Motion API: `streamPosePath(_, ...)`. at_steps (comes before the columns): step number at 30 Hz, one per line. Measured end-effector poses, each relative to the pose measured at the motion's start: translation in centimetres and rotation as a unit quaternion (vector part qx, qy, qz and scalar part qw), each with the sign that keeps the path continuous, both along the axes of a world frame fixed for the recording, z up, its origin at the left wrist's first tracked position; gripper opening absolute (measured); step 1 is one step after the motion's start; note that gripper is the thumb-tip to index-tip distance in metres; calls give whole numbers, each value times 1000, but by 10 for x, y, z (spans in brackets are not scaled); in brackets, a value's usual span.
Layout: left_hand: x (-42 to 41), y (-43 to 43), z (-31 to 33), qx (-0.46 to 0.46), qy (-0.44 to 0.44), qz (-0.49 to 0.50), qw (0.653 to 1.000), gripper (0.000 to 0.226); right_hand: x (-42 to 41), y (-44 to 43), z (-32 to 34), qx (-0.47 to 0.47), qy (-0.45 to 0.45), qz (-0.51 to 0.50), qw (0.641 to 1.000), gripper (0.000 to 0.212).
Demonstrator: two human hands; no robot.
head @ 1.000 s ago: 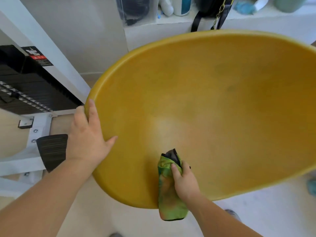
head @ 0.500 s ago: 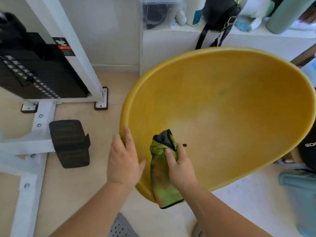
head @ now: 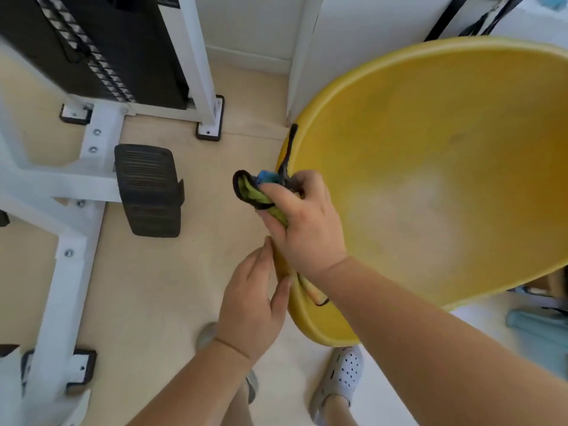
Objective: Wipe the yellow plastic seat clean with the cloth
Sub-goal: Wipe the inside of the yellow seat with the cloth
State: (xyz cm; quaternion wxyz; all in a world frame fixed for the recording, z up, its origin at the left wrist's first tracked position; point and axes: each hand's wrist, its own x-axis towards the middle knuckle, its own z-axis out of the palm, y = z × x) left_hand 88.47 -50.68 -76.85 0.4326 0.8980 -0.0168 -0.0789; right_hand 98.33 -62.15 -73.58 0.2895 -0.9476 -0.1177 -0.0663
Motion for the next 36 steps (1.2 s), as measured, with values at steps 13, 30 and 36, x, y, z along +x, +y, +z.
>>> streamPosePath(13, 7, 13, 10, 1, 57, 1, 998, 61, 49, 11, 15, -34, 44, -40, 998, 41)
streamPosePath(30, 61, 15, 29, -79, 37, 191, 978, 20, 82, -9, 5, -99, -111, 139, 979, 34)
streamPosePath(36, 145, -26, 51, 45, 15, 201, 978, 55, 202, -47, -3, -73, -105, -57, 990, 39)
